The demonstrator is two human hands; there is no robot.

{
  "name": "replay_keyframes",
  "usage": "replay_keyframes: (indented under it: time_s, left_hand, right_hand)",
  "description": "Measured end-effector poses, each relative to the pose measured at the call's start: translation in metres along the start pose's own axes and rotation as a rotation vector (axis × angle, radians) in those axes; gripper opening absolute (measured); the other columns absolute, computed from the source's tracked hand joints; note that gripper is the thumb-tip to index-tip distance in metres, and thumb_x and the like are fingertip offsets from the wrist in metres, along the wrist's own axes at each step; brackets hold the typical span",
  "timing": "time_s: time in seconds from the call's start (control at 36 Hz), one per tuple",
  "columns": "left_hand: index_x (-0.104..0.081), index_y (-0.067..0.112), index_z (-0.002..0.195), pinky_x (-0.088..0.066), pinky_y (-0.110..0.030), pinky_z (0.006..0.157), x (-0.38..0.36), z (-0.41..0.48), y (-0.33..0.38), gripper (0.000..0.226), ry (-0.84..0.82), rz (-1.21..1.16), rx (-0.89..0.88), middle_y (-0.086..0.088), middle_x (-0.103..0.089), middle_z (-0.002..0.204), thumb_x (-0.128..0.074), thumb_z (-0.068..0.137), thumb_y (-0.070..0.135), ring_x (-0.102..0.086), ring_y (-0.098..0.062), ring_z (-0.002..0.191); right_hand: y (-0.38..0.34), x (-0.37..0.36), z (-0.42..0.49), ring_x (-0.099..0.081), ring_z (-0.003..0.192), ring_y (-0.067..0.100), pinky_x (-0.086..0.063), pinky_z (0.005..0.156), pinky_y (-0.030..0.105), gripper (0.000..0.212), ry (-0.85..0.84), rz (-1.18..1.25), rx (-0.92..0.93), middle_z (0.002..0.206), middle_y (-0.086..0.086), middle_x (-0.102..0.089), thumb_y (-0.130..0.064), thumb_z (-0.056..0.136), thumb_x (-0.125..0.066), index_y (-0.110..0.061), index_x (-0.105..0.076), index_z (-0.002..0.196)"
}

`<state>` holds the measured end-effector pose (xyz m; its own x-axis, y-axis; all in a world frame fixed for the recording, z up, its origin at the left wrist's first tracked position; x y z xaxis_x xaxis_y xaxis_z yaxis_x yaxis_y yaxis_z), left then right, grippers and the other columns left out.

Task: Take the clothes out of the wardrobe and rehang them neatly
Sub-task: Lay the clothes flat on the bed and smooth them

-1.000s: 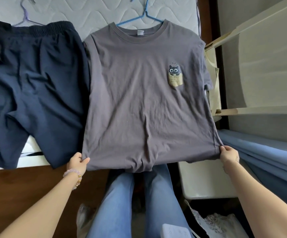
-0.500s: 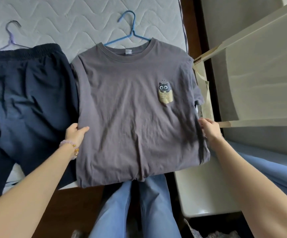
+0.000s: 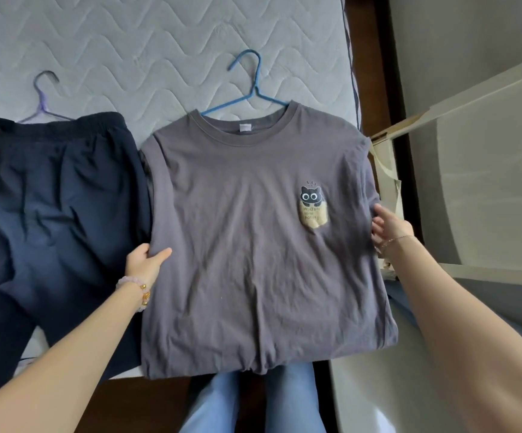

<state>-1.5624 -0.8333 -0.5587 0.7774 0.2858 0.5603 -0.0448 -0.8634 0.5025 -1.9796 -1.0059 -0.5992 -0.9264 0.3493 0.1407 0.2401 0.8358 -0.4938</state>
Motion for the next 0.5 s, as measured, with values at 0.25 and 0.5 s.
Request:
replay_keyframes:
  time_s: [0.25, 0.5]
  left_hand:
    - [-0.061, -0.004, 0.101, -0.046, -0.032, 0.08, -0.002, 0.012, 0.015, 0.021, 0.083, -0.06, -0.007, -0.012, -0.063, 0.095, -0.063, 0.087, 0.011, -0.058, -0.024, 0.089]
    - [-0.059, 0.001, 0.097, -0.046, -0.035, 0.076, -0.002, 0.027, 0.015, 0.016, 0.077, 0.064, 0.021, -0.006, -0.059, 0.077, -0.062, 0.086, 0.013, -0.057, -0.028, 0.086]
  right_hand:
    - [-0.073, 0.02, 0.012, -0.059, 0.086, 0.019, -0.052, 0.081, 0.034, 0.024, 0.24, -0.187, 0.33, 0.101, 0.007, -0.059, -0.019, 0.09, -0.057, -0.012, -0.059, 0.113]
    - [-0.14, 0.04, 0.018, -0.056, 0.085, 0.018, -0.047, 0.082, 0.029, 0.013, 0.422, -0.297, 0.53, 0.102, 0.014, -0.064, -0.011, 0.078, -0.057, -0.015, -0.058, 0.091]
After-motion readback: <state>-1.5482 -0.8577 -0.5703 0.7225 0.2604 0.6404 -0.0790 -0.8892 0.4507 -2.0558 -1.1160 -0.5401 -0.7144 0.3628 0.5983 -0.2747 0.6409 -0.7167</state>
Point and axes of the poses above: each hand's wrist, its own z-axis towards the middle knuckle, its own x-axis out of the back of the hand, y = z × x, the point moved 2 cm from there along z, towards the middle knuckle
